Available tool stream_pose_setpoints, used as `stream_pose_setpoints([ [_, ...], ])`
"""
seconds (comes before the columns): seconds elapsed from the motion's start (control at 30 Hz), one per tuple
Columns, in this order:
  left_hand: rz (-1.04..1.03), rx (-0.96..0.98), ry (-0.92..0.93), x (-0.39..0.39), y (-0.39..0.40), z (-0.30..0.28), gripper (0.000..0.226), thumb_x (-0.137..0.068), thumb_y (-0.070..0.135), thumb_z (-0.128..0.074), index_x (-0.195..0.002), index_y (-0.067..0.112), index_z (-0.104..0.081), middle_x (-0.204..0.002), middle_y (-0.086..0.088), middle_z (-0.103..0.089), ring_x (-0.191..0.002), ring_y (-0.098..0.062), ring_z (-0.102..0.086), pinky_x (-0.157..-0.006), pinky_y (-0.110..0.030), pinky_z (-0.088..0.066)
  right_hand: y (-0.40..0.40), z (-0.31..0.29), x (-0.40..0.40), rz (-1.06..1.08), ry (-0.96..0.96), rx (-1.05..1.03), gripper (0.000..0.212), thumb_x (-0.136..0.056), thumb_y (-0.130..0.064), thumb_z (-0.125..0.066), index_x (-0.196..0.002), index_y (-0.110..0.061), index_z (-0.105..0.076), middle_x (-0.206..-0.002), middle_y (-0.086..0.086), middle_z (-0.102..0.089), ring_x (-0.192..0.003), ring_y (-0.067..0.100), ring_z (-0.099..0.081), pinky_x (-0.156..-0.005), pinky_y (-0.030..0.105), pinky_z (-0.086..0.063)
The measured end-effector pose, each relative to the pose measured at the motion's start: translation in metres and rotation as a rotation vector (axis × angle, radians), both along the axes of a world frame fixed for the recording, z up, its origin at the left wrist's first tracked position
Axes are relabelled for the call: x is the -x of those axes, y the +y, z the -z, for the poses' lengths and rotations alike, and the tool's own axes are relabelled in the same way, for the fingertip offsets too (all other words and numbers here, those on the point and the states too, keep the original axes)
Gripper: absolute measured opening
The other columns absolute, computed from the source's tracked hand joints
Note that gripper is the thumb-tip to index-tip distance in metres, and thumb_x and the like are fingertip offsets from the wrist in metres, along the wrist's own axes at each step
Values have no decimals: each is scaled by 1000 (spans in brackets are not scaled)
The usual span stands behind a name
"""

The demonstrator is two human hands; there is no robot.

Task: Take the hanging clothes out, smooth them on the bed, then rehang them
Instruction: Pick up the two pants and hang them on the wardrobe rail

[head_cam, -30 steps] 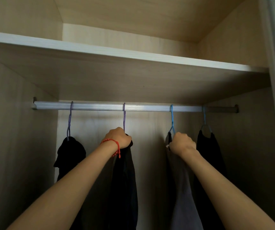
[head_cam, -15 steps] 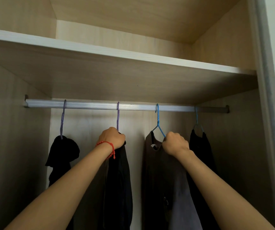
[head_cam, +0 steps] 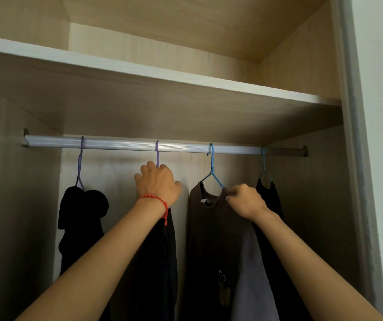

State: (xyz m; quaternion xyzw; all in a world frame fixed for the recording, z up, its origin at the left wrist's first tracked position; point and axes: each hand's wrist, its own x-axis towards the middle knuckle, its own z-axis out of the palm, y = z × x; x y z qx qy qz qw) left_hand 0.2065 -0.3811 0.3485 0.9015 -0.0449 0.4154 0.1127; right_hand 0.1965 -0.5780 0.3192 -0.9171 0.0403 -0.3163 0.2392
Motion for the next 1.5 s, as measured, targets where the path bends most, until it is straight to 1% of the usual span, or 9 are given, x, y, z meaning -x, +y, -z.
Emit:
stream_pose_setpoints([
  [0.13, 200, -2, -64, 19, -38, 3, 37, -87, 38, -45, -101, 6, -57, -114, -15, -53, -109, -31, -49, -89, -41, -40, -3, 5, 6, -45, -21, -19, 22, -88, -20, -50, -76, -8, -65, -81, 11, -63, -79, 28, -61, -62, 30, -42],
  [0.27, 459, 158, 217, 18, -71, 21, 39, -87, 43, -49, -79, 6, -59, -87, -12, -63, -85, -32, -59, -68, -33, -44, -7, 8, 24, -91, -47, -19, 31, -92, -24, -46, -77, -5, -66, -76, 13, -67, -76, 28, -64, -69, 34, -49],
  [0.53, 521, 232, 358, 7, -102, 45, 61, -77, 61, -49, -101, 7, -65, -107, -16, -66, -100, -35, -62, -83, -36, -52, -36, 14, 67, 93, -342, 61, 28, -92, -17, -45, -114, -19, -62, -105, 6, -68, -98, 25, -62, -78, 30, -48],
  [0.67, 515, 230, 277, 17, -114, 48, 80, -69, 74, -50, -111, 6, -55, -114, -16, -63, -107, -35, -59, -86, -38, -52, -51, 16, 86, 272, -739, 299, 27, -86, -10, -47, -104, -9, -67, -94, 9, -67, -90, 28, -62, -71, 29, -42],
  [0.8, 499, 167, 294, 24, -126, 54, 73, -76, 60, -55, -126, 6, -45, -121, -16, -59, -112, -34, -57, -87, -39, -49, -84, 23, 97, 595, -860, 326, 36, -76, -10, -50, -109, -10, -64, -110, 16, -60, -107, 34, -51, -92, 41, -33],
  [0.97, 491, 125, 235, 26, -126, 61, 38, -87, 36, -47, -105, 7, -63, -112, -18, -64, -106, -37, -59, -83, -39, -50, -120, 36, 117, 796, -672, 19, 49, -86, -18, -57, -132, -7, -43, -137, 24, -39, -127, 42, -35, -104, 51, -29],
  [1.17, 436, 109, 143, 20, -112, 77, 35, -90, 30, -39, -98, 6, -64, -103, -18, -67, -99, -37, -62, -80, -39, -50, -126, 52, 122, 767, -489, -87, 59, -86, -32, -61, -128, -1, -35, -118, 27, -45, -107, 43, -46, -78, 48, -46],
  [1.33, 465, 134, 123, 16, -100, 90, 35, -94, 28, -35, -85, 6, -61, -91, -14, -69, -78, -28, -63, -65, -34, -50, -130, 48, 125, 751, -433, -153, 61, -84, -38, -61, -123, 3, -39, -119, 25, -45, -107, 42, -48, -81, 48, -46],
  [1.5, 455, 160, 82, 16, -90, 99, 34, -95, 31, -35, -90, 7, -58, -94, -16, -69, -89, -36, -64, -71, -38, -51, -130, 45, 133, 705, -395, -185, 61, -83, -38, -62, -120, 6, -43, -118, 25, -46, -106, 40, -49, -84, 46, -45],
])
